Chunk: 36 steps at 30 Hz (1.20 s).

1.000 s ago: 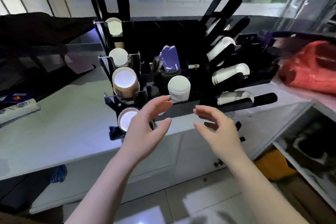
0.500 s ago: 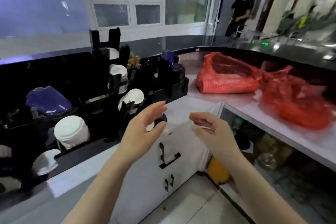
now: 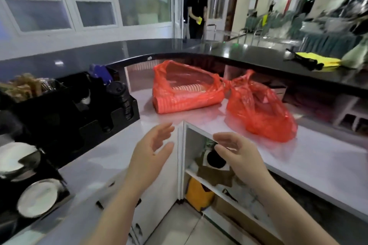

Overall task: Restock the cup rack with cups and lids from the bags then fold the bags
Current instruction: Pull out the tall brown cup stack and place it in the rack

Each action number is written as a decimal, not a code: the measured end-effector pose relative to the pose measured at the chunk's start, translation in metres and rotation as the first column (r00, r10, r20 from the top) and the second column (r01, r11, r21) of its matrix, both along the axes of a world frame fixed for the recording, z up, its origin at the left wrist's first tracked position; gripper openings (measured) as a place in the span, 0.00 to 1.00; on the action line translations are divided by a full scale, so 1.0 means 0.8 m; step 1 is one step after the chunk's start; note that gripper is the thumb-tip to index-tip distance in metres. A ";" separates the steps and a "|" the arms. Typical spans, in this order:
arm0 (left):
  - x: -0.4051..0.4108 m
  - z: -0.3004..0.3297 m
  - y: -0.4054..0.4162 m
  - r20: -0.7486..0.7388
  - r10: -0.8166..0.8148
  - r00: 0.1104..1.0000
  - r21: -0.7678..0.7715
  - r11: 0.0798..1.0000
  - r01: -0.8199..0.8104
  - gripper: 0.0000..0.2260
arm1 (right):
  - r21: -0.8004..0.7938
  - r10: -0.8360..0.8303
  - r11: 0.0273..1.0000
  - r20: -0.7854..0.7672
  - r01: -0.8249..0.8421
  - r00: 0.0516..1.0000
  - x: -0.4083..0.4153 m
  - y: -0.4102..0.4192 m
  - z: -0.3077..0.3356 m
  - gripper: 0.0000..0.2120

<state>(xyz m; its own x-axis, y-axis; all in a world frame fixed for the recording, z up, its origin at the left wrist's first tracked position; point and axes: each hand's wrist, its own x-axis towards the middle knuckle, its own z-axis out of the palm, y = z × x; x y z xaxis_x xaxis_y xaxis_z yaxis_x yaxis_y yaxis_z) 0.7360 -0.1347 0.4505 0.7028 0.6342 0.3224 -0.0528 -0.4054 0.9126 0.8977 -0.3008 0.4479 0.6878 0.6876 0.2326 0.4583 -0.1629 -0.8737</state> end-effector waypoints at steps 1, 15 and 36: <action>0.017 -0.004 0.007 0.009 -0.001 1.000 -0.015 1.000 0.001 0.18 | -0.003 -0.015 1.000 0.001 0.015 1.000 0.015 0.004 -0.002 0.11; 0.291 -0.018 0.195 0.110 0.057 0.992 -0.110 0.993 -0.045 0.17 | -0.111 -0.130 0.984 0.070 0.137 0.989 0.271 0.177 -0.017 0.12; 0.412 -0.036 0.362 -0.121 0.544 0.831 0.685 0.651 -0.326 0.13 | -0.591 -0.026 0.757 0.399 0.278 0.917 0.535 0.405 -0.089 0.28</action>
